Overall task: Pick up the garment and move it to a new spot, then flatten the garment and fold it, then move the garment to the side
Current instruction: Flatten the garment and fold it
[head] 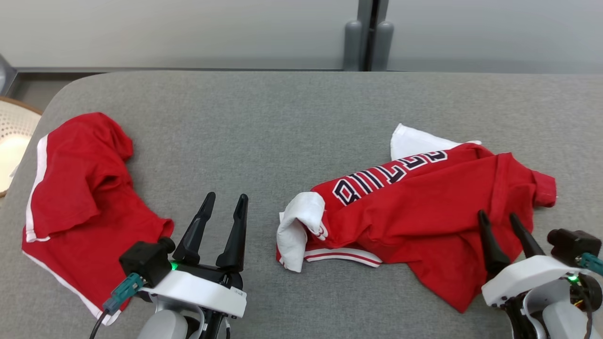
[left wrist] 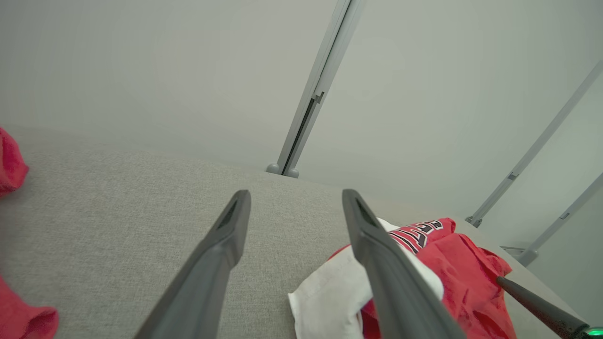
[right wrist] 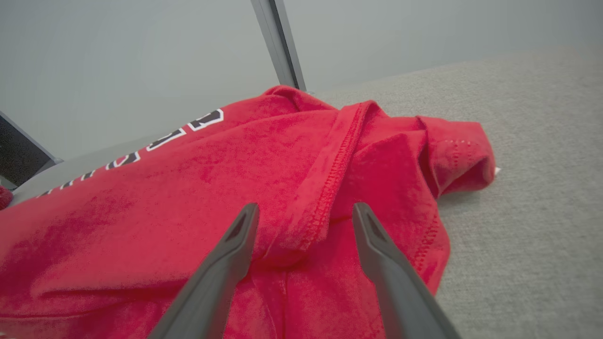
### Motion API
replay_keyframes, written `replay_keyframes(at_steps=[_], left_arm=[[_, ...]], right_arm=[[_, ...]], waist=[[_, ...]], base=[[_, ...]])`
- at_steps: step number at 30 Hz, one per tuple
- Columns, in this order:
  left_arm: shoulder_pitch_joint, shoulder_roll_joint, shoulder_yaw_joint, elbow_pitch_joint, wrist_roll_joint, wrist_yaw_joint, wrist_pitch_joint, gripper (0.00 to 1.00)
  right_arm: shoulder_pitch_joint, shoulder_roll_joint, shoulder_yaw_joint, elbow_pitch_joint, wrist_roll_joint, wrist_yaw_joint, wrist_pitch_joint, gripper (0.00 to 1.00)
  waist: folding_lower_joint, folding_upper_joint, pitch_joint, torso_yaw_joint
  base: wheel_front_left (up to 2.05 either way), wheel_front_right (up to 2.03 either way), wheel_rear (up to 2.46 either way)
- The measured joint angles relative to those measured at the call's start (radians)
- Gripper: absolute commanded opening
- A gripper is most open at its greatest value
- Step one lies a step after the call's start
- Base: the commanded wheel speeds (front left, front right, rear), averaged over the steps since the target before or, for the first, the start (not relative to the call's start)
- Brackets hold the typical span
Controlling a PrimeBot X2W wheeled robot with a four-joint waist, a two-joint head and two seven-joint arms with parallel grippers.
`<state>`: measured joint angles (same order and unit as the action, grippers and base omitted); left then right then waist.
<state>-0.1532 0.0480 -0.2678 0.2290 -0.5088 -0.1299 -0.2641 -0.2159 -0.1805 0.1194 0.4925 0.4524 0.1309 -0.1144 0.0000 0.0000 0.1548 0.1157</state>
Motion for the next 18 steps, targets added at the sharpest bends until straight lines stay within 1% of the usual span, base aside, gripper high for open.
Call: replay_keyframes(at_steps=[3,4,5,10,15,18], left_arm=[[-0.007,0.000,-0.001,0.001,0.000,0.000,0.000,1.00],[-0.011,0.000,-0.002,0.002,0.000,0.000,0.000,1.00],[-0.015,0.000,-0.002,0.003,0.000,0.000,0.000,1.00],[-0.015,0.001,0.003,0.009,0.003,0.000,0.000,1.00],[-0.012,0.000,0.007,0.011,0.007,0.000,0.000,1.00],[-0.001,0.000,0.008,0.011,0.007,0.000,0.000,1.00]], right_arm=[[-0.031,0.002,-0.020,0.032,0.033,0.000,0.012,1.00],[-0.039,0.001,-0.020,0.039,0.045,0.000,0.015,0.29],[-0.046,0.000,-0.016,0.040,0.053,0.000,0.015,0.00],[-0.061,-0.034,-0.002,0.016,0.084,0.000,-0.015,0.00],[-0.052,-0.104,-0.028,-0.036,0.083,0.000,-0.025,0.00],[-0.039,-0.149,-0.048,-0.097,0.084,0.000,0.007,0.00]], waist=[[-0.0001,0.0000,0.017,0.022],[0.0000,0.0000,0.023,0.029],[0.0000,0.0000,0.027,0.035],[0.0000,0.0000,0.030,0.048],[0.0000,0.0000,0.005,0.035],[0.0000,0.0000,-0.014,0.022]], base=[[0.00,0.00,0.00],[0.00,0.00,0.00],[0.00,0.00,0.00],[0.00,0.00,0.00],[0.00,0.00,0.00],[0.00,0.00,0.00]])
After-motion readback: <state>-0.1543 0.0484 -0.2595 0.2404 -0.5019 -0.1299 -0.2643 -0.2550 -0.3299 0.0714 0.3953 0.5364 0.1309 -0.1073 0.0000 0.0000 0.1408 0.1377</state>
